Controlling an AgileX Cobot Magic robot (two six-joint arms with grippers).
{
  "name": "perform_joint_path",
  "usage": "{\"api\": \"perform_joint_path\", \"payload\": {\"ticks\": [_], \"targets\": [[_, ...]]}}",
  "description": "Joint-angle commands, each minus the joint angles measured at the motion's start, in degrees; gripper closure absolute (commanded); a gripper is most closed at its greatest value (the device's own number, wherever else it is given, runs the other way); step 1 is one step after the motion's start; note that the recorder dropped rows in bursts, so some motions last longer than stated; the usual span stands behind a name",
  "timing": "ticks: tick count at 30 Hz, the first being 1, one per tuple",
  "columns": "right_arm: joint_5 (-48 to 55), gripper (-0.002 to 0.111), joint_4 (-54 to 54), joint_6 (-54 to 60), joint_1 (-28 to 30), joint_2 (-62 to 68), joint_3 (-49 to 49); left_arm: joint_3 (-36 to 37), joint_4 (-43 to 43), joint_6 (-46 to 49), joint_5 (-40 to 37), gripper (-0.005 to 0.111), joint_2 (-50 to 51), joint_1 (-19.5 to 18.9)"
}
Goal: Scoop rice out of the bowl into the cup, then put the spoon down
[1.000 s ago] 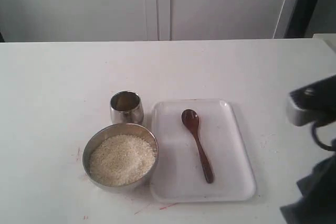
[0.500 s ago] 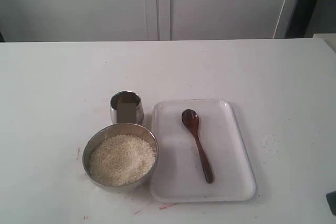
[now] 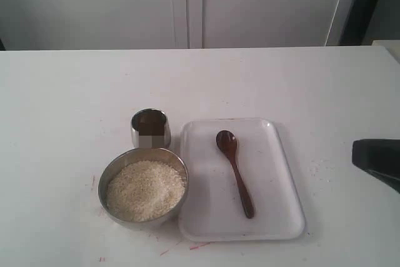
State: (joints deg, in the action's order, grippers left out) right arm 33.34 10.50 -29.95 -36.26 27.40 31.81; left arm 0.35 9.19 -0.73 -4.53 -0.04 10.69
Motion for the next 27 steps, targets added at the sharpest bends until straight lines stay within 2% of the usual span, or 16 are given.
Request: {"api": "perform_joint_path", "payload": {"ticks": [1,4,10,14,17,20,23,27], "targets": [[-7.0,0.108,-6.5,-0.2,8.5,-3.4,-5.8,-0.4,0.6,-0.3,0.2,0.092,0.0,0.1],[-10.4,0.108,-10.5,-0.2,15.4,-6.0,-9.8,-0.4,0.6,-0.3,0.2,0.092,0.0,0.1],[-23.2,0.108,-10.5,-0.2,27.7,-12.5,-16.5,-0.4,0.6,-0.3,0.2,0.092,0.0,0.1],[-23.8,0.108,-9.9,-0.2,34.0,-18.8,-20.6,-0.4,0.6,-0.3,0.2,0.092,0.0,0.1],[-26.2,0.108,-4.5,-0.2,37.2,-21.4,-22.2,-0.4,0.6,-0.3,0.2,0.092,0.0,0.1],[-33.8,0.108,5.0,-0.2,39.5,-22.8,-24.0,-0.4,0.6,-0.3,0.2,0.092,0.0,0.1],[-31.0,0.108,10.1,-0.2,40.0,-22.8,-24.0,-0.4,0.6,-0.3,0.2,0.092,0.0,0.1],[-17.8,0.108,9.3,-0.2,42.7,-22.8,-24.6,-0.4,0.6,-0.3,0.2,0.092,0.0,0.1]]}}
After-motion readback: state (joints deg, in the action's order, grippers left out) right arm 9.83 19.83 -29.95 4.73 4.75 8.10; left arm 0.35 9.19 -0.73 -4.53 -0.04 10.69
